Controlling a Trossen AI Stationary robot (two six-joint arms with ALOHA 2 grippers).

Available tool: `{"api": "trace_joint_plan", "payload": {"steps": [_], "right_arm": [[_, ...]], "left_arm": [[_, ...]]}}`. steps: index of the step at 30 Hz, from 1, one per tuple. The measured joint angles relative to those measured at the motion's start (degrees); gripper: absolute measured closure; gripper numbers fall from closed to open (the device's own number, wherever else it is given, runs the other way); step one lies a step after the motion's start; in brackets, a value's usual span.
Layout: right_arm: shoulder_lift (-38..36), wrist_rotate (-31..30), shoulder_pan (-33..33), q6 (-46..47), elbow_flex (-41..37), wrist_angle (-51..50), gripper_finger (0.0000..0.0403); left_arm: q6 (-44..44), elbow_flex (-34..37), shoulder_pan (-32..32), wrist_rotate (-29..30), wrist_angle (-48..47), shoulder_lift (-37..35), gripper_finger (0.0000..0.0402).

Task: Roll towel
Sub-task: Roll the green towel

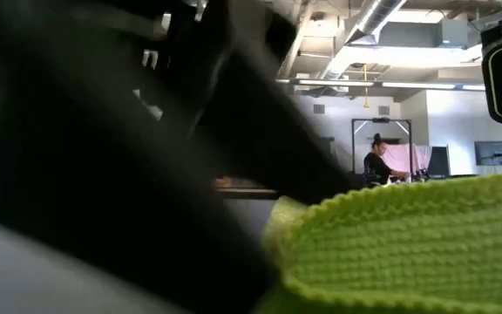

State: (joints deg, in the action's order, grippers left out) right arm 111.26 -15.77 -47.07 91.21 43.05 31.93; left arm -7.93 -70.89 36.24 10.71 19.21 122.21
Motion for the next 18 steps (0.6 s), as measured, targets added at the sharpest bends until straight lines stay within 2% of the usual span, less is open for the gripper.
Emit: {"api": "trace_joint_plan", "payload": {"steps": [3, 11, 18], "right_arm": [[0.00, 0.01, -0.15, -0.19, 0.02, -0.18, 0.0388], [0.00, 0.46, -0.13, -0.48, 0.00, -0.06, 0.0386], [0.00, 0.42, -0.13, 0.21, -0.02, -0.16, 0.0386]], "left_arm": [[-0.61, -2.53, -0.13, 0.24, -3.69, 0.60, 0.0235], [0.40, -3.08, -0.28, -0.18, -9.22, 0.79, 0.0278], [0.36, -3.08, -0.23, -0.74, -5.81, 0.79, 0.0330]]}}
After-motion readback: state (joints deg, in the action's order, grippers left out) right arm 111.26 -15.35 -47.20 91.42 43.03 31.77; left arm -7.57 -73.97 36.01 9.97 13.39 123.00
